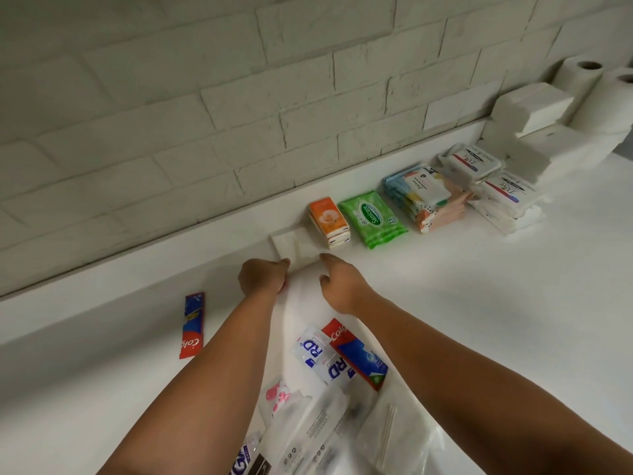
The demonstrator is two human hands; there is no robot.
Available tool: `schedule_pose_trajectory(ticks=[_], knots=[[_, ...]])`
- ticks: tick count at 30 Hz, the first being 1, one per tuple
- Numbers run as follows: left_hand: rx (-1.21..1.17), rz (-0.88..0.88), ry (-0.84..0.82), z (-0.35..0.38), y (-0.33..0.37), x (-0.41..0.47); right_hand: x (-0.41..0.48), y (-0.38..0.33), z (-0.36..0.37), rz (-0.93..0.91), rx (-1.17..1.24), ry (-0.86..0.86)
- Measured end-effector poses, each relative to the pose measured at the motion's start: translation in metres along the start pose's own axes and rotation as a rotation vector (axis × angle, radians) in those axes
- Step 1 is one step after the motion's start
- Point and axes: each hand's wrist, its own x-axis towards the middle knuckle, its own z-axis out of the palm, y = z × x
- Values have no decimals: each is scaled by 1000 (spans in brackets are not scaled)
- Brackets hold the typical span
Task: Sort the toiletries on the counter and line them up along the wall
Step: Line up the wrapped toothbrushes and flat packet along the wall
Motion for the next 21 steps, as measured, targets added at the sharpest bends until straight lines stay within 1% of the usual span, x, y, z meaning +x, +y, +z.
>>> schedule_pose_trajectory(ticks=[3, 6, 8, 11, 13, 17, 21], knots=[[80, 115, -8, -8, -4, -17, -16, 1, -8, 20, 59, 42], [56, 236, -10, -14, -11, -37, -40, 0, -19, 15, 102, 79], [1, 294, -41, -16, -15, -57, -58, 1, -26, 8, 99, 96], [-149, 360, -128, -17, -21, -98, -89, 6, -36, -4, 102, 125], [-175, 388, -174, -19, -25, -126, -114, 11, -42, -2, 98, 154], [-109, 479, -264, -21, -42, -173, -164, 28, -44, 36, 119, 240], [35, 554, -387, -15, -64, -213, -206, 48, -31, 103, 14, 237]])
